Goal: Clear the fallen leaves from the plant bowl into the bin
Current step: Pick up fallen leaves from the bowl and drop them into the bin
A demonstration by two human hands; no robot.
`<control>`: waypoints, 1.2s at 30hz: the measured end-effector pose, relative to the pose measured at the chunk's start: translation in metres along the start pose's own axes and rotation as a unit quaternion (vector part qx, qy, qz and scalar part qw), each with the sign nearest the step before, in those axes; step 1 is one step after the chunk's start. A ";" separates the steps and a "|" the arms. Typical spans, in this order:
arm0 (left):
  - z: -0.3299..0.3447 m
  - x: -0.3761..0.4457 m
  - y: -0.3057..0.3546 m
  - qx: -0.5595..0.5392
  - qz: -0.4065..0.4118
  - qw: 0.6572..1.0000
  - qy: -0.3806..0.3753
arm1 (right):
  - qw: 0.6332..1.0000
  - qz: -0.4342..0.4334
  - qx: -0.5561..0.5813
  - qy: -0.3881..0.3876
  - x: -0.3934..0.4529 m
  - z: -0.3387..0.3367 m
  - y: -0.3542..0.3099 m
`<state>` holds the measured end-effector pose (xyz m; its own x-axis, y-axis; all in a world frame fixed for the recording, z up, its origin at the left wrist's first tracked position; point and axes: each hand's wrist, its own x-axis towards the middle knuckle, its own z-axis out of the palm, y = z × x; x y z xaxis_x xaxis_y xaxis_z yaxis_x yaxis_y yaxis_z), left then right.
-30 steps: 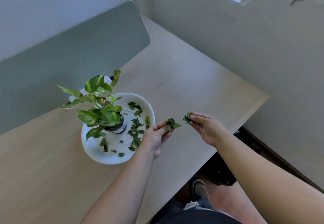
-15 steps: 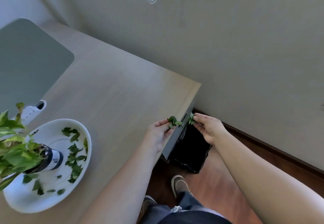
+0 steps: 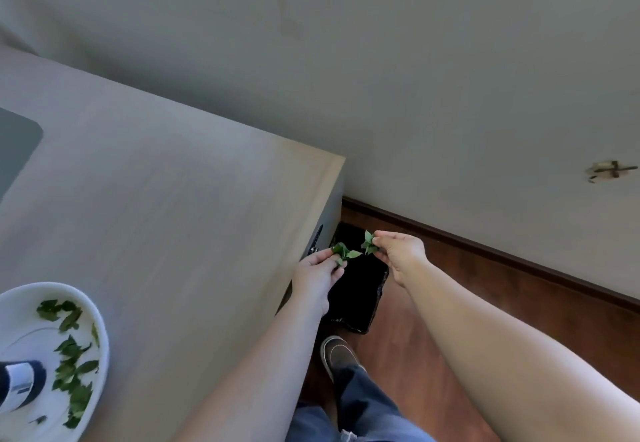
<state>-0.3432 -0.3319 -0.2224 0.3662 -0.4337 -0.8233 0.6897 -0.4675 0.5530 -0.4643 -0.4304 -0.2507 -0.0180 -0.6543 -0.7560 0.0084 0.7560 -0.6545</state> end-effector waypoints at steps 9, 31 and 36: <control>0.008 0.033 -0.023 0.048 -0.054 0.997 0.035 | 0.992 0.088 -0.086 -0.035 0.016 0.003 0.008; -0.030 0.001 0.008 0.075 0.024 0.994 -0.070 | 0.991 0.055 0.029 -0.122 -0.030 0.042 -0.014; -0.073 -0.028 0.030 -0.024 0.067 0.997 -0.010 | 0.978 0.038 0.013 -0.204 -0.070 0.096 -0.018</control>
<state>-0.2870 -0.2771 -0.1921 0.4454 -0.5057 -0.7388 0.6646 -0.3662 0.6513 -0.3667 -0.3995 -0.1868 0.3849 -0.5525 -0.7393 0.0201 0.8059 -0.5918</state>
